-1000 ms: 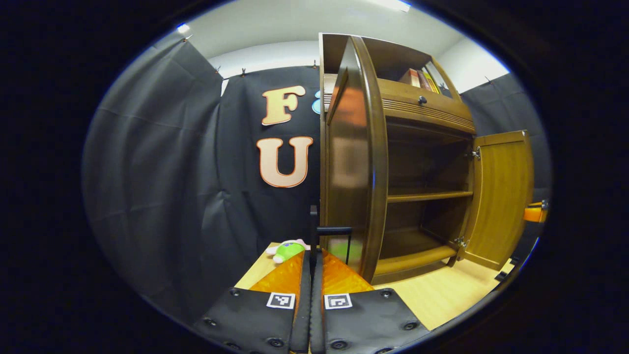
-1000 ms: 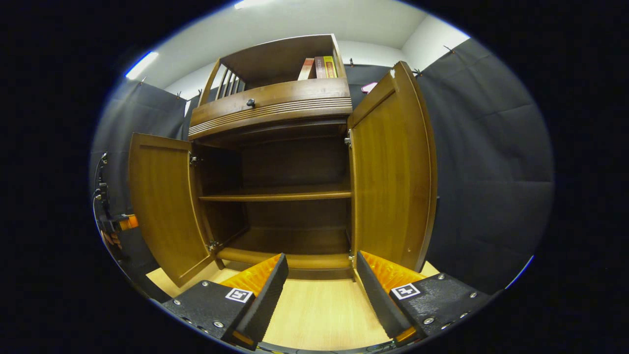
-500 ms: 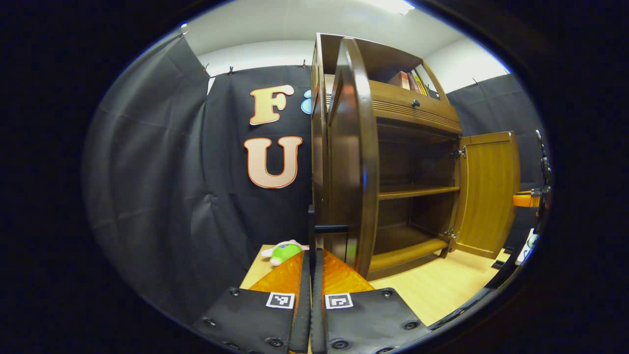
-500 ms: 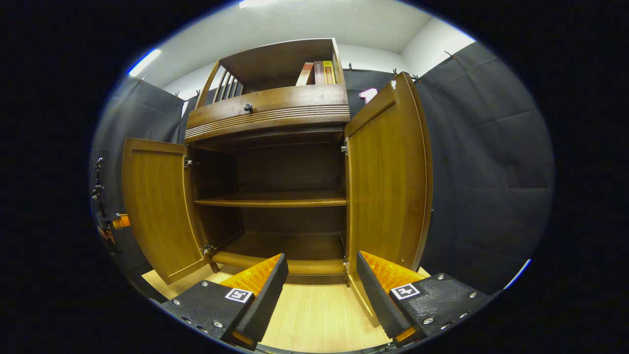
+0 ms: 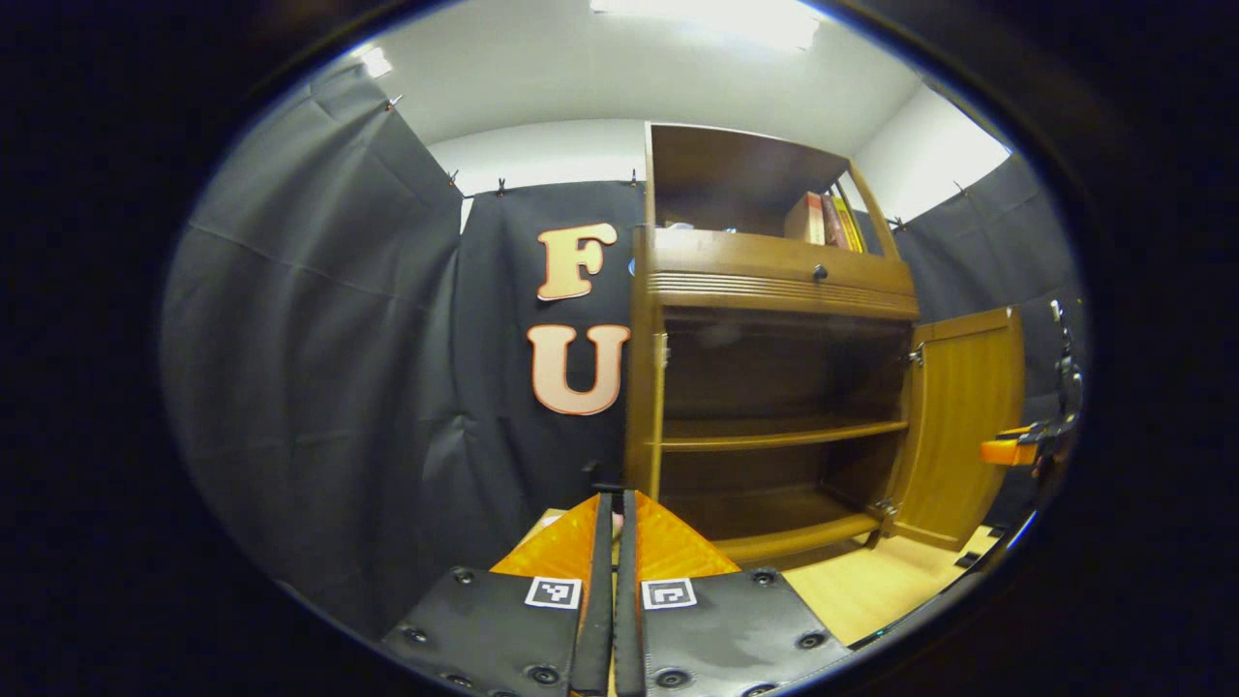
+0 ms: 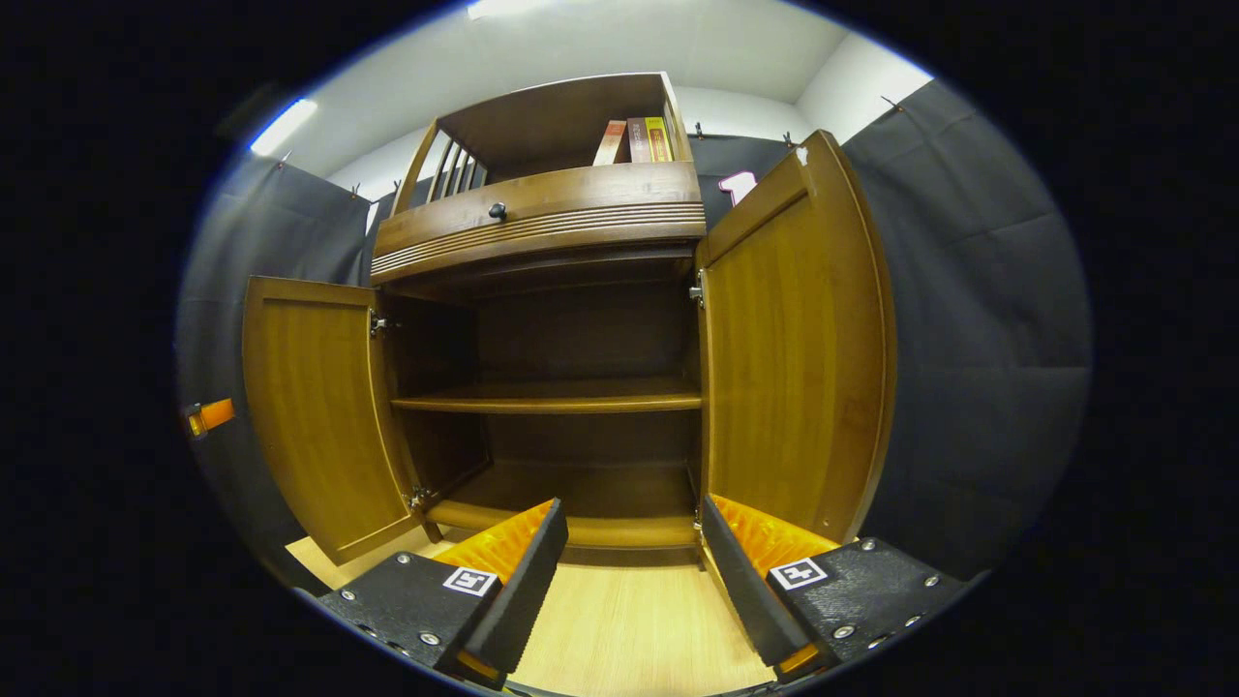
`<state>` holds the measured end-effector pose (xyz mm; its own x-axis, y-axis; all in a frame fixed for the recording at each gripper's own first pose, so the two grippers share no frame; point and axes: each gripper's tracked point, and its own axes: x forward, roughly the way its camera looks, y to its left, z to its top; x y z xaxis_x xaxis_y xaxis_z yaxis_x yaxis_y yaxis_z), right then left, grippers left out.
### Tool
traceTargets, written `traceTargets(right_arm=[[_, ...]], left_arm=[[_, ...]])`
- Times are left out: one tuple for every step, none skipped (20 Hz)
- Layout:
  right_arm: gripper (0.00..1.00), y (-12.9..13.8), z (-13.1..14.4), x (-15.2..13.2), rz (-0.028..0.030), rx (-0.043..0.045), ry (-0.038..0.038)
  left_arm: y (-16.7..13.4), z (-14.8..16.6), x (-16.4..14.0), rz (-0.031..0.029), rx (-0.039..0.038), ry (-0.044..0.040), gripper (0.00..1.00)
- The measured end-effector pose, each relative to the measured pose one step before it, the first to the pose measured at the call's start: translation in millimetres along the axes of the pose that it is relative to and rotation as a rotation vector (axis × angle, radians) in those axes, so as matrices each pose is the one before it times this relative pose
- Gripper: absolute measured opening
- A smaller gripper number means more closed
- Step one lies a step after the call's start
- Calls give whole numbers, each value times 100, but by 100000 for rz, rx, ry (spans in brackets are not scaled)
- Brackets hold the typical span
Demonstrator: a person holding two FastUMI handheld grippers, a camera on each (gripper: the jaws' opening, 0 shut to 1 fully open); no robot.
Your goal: Open the right door of the double-door shoe cabinet with the right hand, and open the left door with the left hand.
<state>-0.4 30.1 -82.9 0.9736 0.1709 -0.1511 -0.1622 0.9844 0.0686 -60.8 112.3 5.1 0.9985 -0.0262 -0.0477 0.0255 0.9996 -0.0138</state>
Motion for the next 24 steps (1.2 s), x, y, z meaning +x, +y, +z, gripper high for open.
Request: traceTargets(right_arm=[[87,248,112,98,942,325,-626],[87,216,114,64,822,555,-947],[92,249,-10,22,771,739,-716],[98,246,-206,50,615,601,-248],[97,24,-323,-143,80,399,309],[97,148,-257,-264,478,344,333],[97,76,-197,-303,160,260,9],[97,-185,-186,-232,-410,429,193],[98,-307,-325,-225,-695,833,449],[98,-119,-356,-229,-514,869,482],[98,-185,-242,-210,-589,675,264],[98,-213,-106,-243,-521,427,127],[98,-261,-71,-107,-562,240,-1],[98,-206,2,-220,-502,148,78],[87,-165,-10,-161,-419,5,-113],[87,-202,62,-76,-411,-53,-216],[87,-232,83,-105,-389,2,-112],[87,-120,-69,64,-302,246,314],[87,-68,-33,-44,-128,501,193],[87,-55,118,-78,-69,546,-312],[87,71,151,-61,277,381,-487],[87,114,122,-61,288,66,-394],[87,21,35,-50,169,-186,-272],[87,50,18,24,179,-162,-93]], left_arm=[[-1192,269,446,212,-2716,-1340,9],[-1092,166,601,1258,-1867,-1304,9],[-1290,-330,359,-35,-1946,-609,9],[-1105,-433,497,687,-1234,-411,9],[-742,-397,678,1083,-1309,195,9],[-780,-999,564,1125,-2069,1063,10],[-725,-1046,670,-76,-1931,1455,14],[-396,-822,490,807,-814,1977,22],[-240,-1013,503,1093,435,1346,30],[-166,-506,229,827,1285,640,33],[-398,-291,66,962,2059,-527,37],[-477,-266,203,-54,3007,-459,52],[-534,-138,-7,-691,2935,-491,67],[-472,-104,76,-657,2547,-322,82],[-398,80,75,-482,1352,-678,84],[-437,6,-118,-467,298,-520,89],[-297,39,-134,337,135,-549,94],[-279,13,-102,-85,658,-431,99],[-260,-115,-226,-273,294,-45,98],[-291,-153,-222,-855,-29,406,95],[-277,-212,-157,-859,-540,492,95],[-158,-200,-99,-1011,-688,722,95],[-15,-215,-98,-252,-195,668,95],[195,-172,-50,443,580,785,95]])
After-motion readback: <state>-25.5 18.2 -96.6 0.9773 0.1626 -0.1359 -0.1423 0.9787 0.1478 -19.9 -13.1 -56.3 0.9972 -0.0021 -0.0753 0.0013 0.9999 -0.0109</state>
